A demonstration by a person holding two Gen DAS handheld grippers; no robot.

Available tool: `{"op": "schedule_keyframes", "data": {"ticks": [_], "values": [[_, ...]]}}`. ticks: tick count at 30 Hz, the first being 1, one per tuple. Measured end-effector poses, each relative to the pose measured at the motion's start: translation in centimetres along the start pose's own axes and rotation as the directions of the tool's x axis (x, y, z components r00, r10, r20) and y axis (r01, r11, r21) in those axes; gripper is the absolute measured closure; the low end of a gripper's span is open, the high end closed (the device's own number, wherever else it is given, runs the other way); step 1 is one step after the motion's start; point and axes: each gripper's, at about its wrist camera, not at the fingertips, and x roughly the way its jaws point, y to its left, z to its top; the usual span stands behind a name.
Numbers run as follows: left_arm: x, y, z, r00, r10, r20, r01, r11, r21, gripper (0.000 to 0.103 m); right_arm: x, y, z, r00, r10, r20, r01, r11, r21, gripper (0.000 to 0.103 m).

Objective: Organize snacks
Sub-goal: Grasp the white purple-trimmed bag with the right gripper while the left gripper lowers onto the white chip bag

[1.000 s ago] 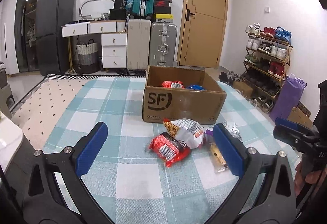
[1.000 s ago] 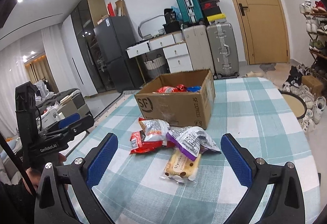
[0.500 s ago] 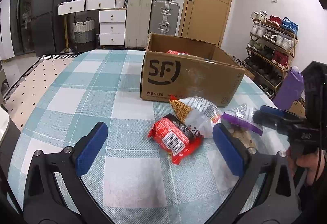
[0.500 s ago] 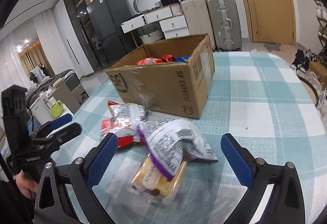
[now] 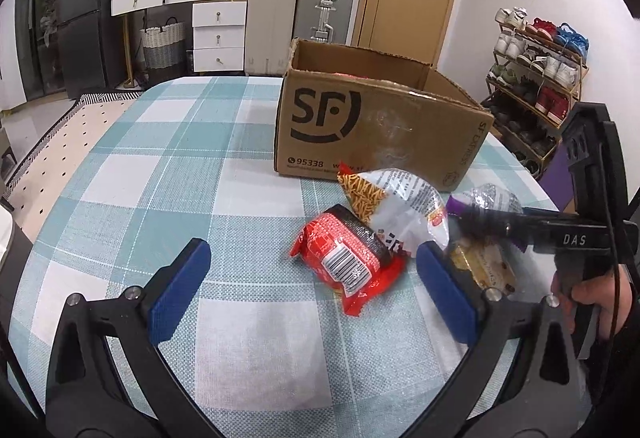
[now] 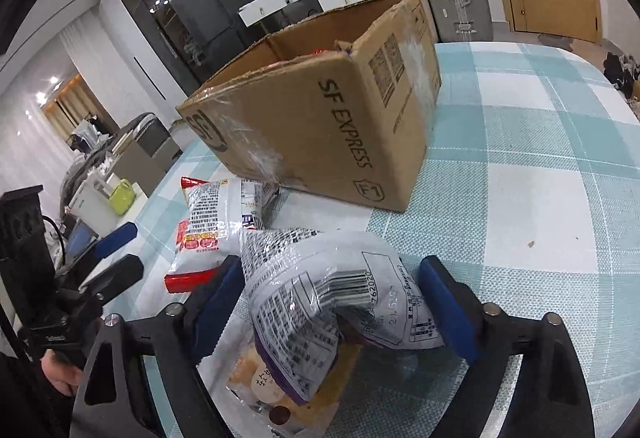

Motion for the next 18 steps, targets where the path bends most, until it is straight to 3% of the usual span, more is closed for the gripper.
{"op": "schedule_keyframes", "data": {"ticks": [6,12,18], "values": [[1.8,0.1,0.6,0.999,0.020,-0.041,-0.020,1.000,-0.002,0.001,-0.2,-0.8,0.0,0.998,0.053,0.024,-0.054,0.998,0.038,0.029],[2.7,-1.0,1.6,0.992,0.090,-0.086,-0.088,0.996,0.023,0.001,-0.7,-1.1,-0.4,0.994,0.080,0.078,-0.083,0.996,0.034,0.030],[3.5,-2.9,2.8,0.990,0.111,-0.087,-0.104,0.991,0.078,0.000,-1.2,-0.9,-0.7,0.990,0.085,0.110,-0.087,0.996,0.017,0.030]]}}
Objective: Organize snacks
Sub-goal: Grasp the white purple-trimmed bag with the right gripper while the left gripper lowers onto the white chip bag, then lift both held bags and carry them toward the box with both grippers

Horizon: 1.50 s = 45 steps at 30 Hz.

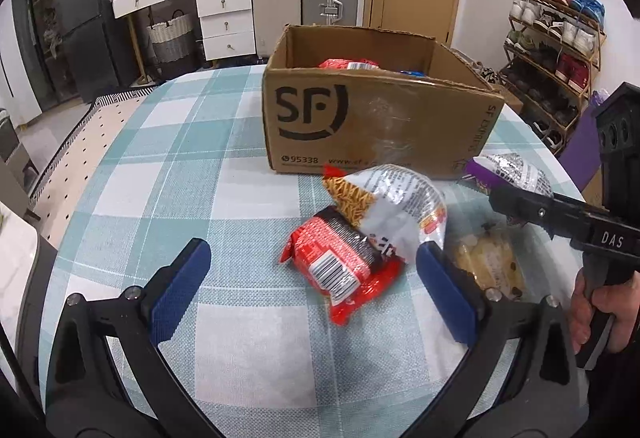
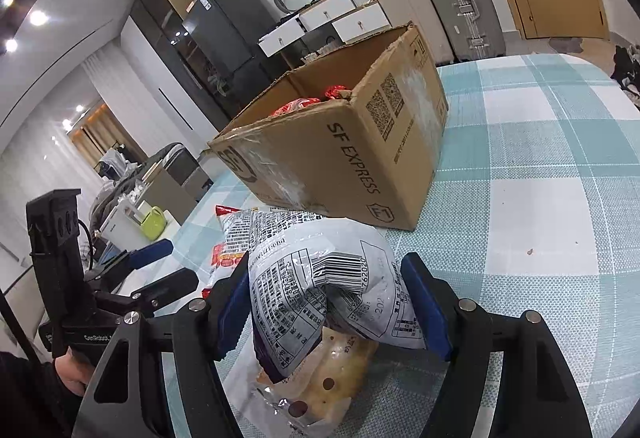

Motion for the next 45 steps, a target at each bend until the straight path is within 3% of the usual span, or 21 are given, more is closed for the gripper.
{"op": "schedule_keyframes", "data": {"ticks": [11,25,30,35,45], "values": [[1.8,-4.3,2.1,1.000,0.003,-0.009,-0.003,0.996,0.092,0.000,-0.8,0.2,-0.5,1.000,0.003,0.016,-0.003,1.000,0.009,0.030],[7.5,-5.3,3.4,0.994,-0.057,-0.095,0.063,0.996,0.065,0.001,-2.0,-0.9,-0.8,1.000,0.008,0.027,-0.010,0.999,0.054,0.030],[7.5,-4.4,3.1,0.986,-0.127,-0.108,0.131,0.991,0.034,0.023,-1.9,-1.0,-0.5,1.000,0.022,0.023,-0.023,0.998,0.051,0.030],[6.8,-3.6,2.9,0.976,-0.182,-0.119,0.186,0.982,0.021,0.036,-1.8,-1.2,-0.3,1.000,0.017,0.026,-0.019,0.998,0.052,0.030],[2.9,-1.0,2.0,0.971,-0.226,-0.082,0.222,0.974,-0.051,0.038,-2.9,-0.5,-1.0,0.998,0.016,0.069,-0.018,0.999,0.032,0.030]]}}
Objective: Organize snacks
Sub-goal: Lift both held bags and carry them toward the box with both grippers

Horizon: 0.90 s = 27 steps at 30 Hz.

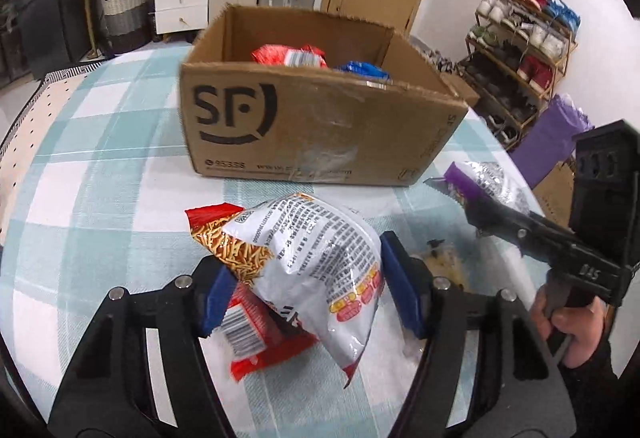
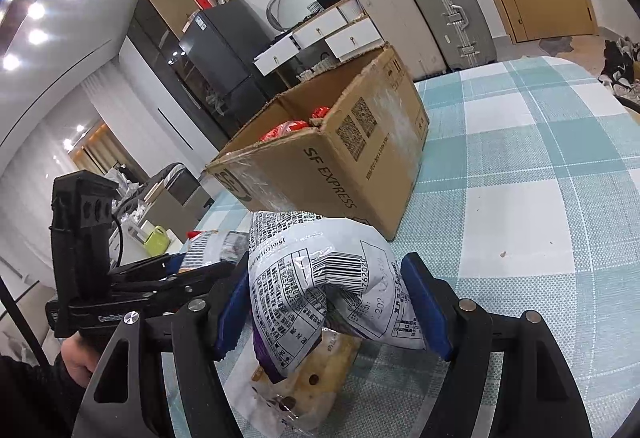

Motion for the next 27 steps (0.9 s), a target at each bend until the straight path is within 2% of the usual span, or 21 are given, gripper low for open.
{"op": "schedule_keyframes", "data": {"ticks": [5,10,18,27], "values": [[-4.1,0.9,-0.8,0.998,-0.005,0.059,0.005,1.000,-0.004,0.038,-1.5,2.4,-0.2,0.999,0.006,0.032,-0.004,0.999,-0.050,0.030],[-8.3,1.0,-2.4,0.994,-0.008,0.111,0.006,1.000,0.020,0.038,-3.7,4.6,-1.1,0.999,0.023,0.043,-0.020,0.998,-0.051,0.030],[-14.4,1.1,-5.3,0.984,-0.047,0.169,0.044,0.999,0.018,0.038,-7.3,9.3,-3.4,0.996,0.042,0.078,-0.038,0.997,-0.063,0.030],[-19.7,2.2,-7.3,0.973,-0.062,0.224,0.057,0.998,0.028,0.038,-9.9,12.0,-4.3,0.992,0.054,0.115,-0.048,0.998,-0.051,0.030]]}}
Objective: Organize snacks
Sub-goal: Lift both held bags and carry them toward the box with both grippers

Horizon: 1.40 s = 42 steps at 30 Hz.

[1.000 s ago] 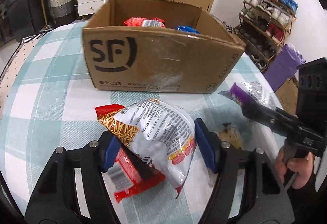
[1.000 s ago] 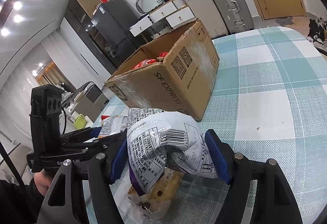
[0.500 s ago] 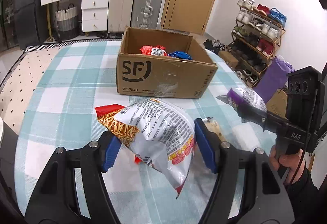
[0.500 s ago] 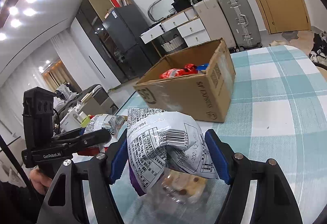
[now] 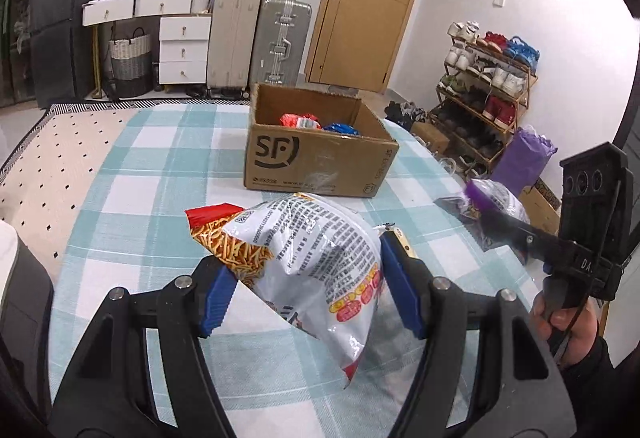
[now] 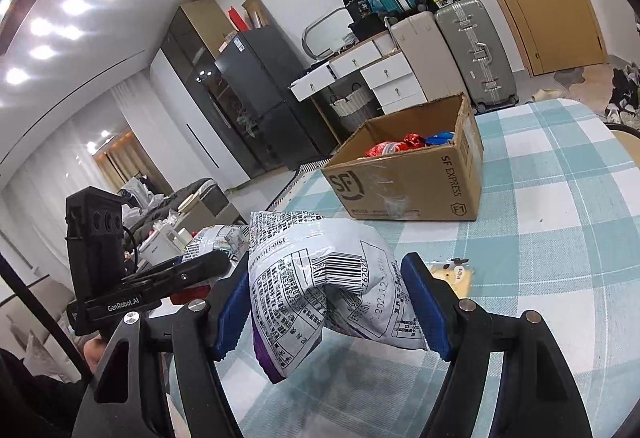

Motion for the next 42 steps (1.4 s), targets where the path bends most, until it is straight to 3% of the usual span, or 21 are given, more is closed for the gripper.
{"op": "schedule_keyframes", "data": {"ticks": [7,16,20,34,42], "values": [[-2.3,1.0,0.6,0.999,0.006,0.033,-0.006,1.000,-0.008,0.038,-0.9,0.2,-0.1,1.000,-0.025,0.003,0.025,1.000,0.008,0.030],[-0.2,1.1,5.9,0.999,0.030,0.029,-0.030,1.000,-0.002,0.038,0.9,0.8,4.9,1.000,0.005,0.006,-0.005,0.999,-0.038,0.030],[2.6,0.5,9.1,0.994,0.102,0.046,-0.105,0.992,0.076,0.038,2.5,0.2,8.3,1.000,0.023,0.001,-0.023,0.999,-0.034,0.030],[12.4,-1.0,20.2,0.996,0.084,-0.003,-0.083,0.988,0.130,0.038,9.7,-4.2,18.4,0.997,0.005,-0.072,-0.005,1.000,0.000,0.030],[21.3,-0.3,26.3,0.995,0.042,-0.085,-0.033,0.993,0.110,0.038,14.3,-7.3,22.3,0.990,-0.079,-0.114,0.079,0.997,-0.004,0.030]]}}
